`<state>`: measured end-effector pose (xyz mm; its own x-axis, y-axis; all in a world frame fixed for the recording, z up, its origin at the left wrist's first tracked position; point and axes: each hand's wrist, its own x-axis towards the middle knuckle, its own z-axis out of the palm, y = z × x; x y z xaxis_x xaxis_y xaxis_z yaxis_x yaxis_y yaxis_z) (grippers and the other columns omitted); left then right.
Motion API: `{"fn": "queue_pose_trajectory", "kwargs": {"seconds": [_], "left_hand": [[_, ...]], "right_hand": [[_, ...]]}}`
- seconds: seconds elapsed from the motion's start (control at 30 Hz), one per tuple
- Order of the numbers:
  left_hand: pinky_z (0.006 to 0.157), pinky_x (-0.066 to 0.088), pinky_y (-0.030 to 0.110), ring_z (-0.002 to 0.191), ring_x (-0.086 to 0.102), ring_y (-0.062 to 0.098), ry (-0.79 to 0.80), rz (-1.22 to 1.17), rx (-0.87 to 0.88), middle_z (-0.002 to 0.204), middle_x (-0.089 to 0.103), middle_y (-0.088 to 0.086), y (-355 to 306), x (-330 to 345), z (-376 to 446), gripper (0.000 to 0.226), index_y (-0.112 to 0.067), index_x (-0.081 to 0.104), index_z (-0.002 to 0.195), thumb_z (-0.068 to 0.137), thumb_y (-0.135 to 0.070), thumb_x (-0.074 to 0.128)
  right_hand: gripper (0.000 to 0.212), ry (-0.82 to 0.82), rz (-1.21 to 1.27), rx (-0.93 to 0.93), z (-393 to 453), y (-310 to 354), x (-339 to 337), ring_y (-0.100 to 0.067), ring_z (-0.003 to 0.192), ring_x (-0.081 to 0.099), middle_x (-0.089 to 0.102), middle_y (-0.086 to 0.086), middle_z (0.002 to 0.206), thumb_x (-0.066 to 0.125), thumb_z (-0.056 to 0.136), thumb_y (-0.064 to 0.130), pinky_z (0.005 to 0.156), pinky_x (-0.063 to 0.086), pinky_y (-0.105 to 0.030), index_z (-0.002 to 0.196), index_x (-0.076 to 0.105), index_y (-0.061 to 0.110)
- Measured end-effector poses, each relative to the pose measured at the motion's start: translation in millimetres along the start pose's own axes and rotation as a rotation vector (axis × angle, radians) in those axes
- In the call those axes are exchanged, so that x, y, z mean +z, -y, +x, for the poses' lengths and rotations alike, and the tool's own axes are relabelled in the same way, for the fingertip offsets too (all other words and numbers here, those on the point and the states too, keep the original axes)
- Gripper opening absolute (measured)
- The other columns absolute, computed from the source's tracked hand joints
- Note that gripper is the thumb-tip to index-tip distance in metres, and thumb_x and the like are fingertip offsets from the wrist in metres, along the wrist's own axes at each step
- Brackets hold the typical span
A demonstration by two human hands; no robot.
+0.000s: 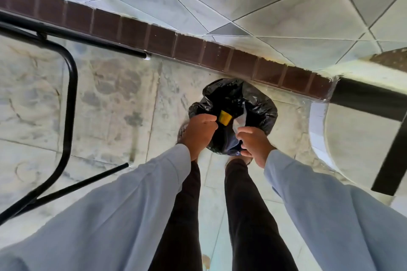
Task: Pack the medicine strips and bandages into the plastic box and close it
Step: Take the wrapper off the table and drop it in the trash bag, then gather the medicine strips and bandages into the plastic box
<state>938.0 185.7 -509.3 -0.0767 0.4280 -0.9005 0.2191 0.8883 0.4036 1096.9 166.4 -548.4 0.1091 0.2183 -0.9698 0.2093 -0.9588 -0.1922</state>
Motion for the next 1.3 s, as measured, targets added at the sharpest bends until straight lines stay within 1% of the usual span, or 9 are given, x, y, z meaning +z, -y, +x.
{"fn": "queue_pose_trajectory", "kwargs": {"seconds": [0.17, 0.43, 0.57, 0.67, 0.73, 0.83, 0.97, 1.1, 1.3], "left_hand": [[0.103, 0.046, 0.039, 0.114, 0.058, 0.022, 0.003, 0.054, 0.046, 0.124, 0.063, 0.009, -7.0, -6.4, 1.5, 0.037, -0.015, 0.061, 0.124, 0.089, -0.011, 0.051], [0.096, 0.051, 0.042, 0.107, 0.062, 0.029, -0.077, 0.053, 0.131, 0.115, 0.067, 0.012, -23.4, -27.0, -30.9, 0.032, -0.013, 0.068, 0.11, 0.085, -0.005, 0.049], [0.079, 0.051, 0.026, 0.1, 0.064, 0.022, -0.094, 0.05, 0.255, 0.11, 0.069, 0.008, -51.3, -43.2, -79.1, 0.031, -0.015, 0.069, 0.106, 0.084, -0.007, 0.048], [0.086, 0.051, 0.029, 0.099, 0.063, 0.02, -0.123, 0.082, 0.389, 0.109, 0.07, 0.006, -82.5, -58.4, -129.7, 0.031, -0.018, 0.07, 0.103, 0.084, -0.014, 0.046], [0.083, 0.053, 0.033, 0.095, 0.064, 0.021, -0.142, 0.069, 0.484, 0.104, 0.07, 0.004, -106.6, -71.3, -166.9, 0.026, -0.018, 0.069, 0.099, 0.086, -0.018, 0.047], [0.059, 0.048, 0.016, 0.078, 0.062, 0.01, -0.198, 0.001, 0.606, 0.087, 0.066, -0.005, -140.7, -95.1, -224.7, 0.024, -0.02, 0.066, 0.091, 0.084, -0.007, 0.047], [0.072, 0.053, 0.025, 0.081, 0.066, 0.015, -0.36, 0.008, 0.795, 0.091, 0.071, -0.005, -160.8, -140.2, -317.3, 0.03, -0.03, 0.066, 0.084, 0.08, -0.009, 0.045], [0.083, 0.055, 0.031, 0.086, 0.068, 0.018, -0.568, -0.091, 0.937, 0.091, 0.073, -0.002, -128.4, -189.3, -408.8, 0.025, -0.03, 0.066, 0.081, 0.08, -0.01, 0.051], [0.069, 0.049, 0.017, 0.073, 0.063, 0.005, -0.803, -0.22, 1.026, 0.082, 0.07, -0.011, -36.5, -261.5, -534.7, 0.028, -0.03, 0.067, 0.08, 0.082, -0.006, 0.052]], "right_hand": [[0.037, -0.025, 0.011, -0.049, 0.9, 4.4, 2.1, -0.027, 0.113, 0.056, 0.058, -0.011, 0.124, 0.054, 0.089, 0.014, 0.081, 0.053, -0.036, 0.125, 0.057, 0.019], [0.037, -0.084, -0.089, -0.166, -41.2, 33.9, 7.9, -0.025, 0.106, 0.06, 0.062, -0.011, 0.117, 0.058, 0.088, 0.015, 0.079, 0.054, -0.033, 0.124, 0.057, 0.014], [0.033, -0.162, -0.265, -0.326, -102.0, 61.3, 9.6, -0.024, 0.111, 0.058, 0.063, -0.006, 0.118, 0.055, 0.085, 0.02, 0.099, 0.048, -0.043, 0.118, 0.061, 0.014], [0.015, -0.226, -0.404, -0.519, -168.1, 90.2, 14.8, -0.021, 0.098, 0.056, 0.058, 0.006, 0.095, 0.051, 0.084, 0.019, 0.087, 0.046, -0.035, 0.094, 0.063, 0.019], [0.024, -0.253, -0.357, -0.595, -218.3, 110.3, 18.3, -0.022, 0.104, 0.058, 0.061, 0.003, 0.108, 0.052, 0.083, 0.02, 0.092, 0.046, -0.036, 0.106, 0.061, 0.019], [0.031, -0.313, -0.369, -0.77, -295.6, 132.8, 23.0, -0.022, 0.105, 0.059, 0.063, -0.004, 0.116, 0.054, 0.086, 0.015, 0.092, 0.046, -0.032, 0.116, 0.059, 0.015], [0.023, -0.338, -0.375, -1.073, -397.9, 151.2, 32.7, -0.008, 0.08, 0.06, 0.063, 0.003, 0.097, 0.058, 0.087, 0.011, 0.064, 0.039, -0.001, 0.109, 0.062, 0.015], [0.021, -0.281, -0.375, -1.345, -494.9, 145.1, 55.3, -0.006, 0.081, 0.066, 0.063, 0.013, 0.088, 0.059, 0.082, 0.005, 0.069, 0.041, -0.002, 0.098, 0.063, 0.018], [0.031, -0.103, -0.438, -1.659, -616.8, 96.6, 117.6, -0.003, 0.076, 0.062, 0.068, 0.003, 0.088, 0.058, 0.082, 0.006, 0.067, 0.043, -0.004, 0.109, 0.06, 0.022]]}}
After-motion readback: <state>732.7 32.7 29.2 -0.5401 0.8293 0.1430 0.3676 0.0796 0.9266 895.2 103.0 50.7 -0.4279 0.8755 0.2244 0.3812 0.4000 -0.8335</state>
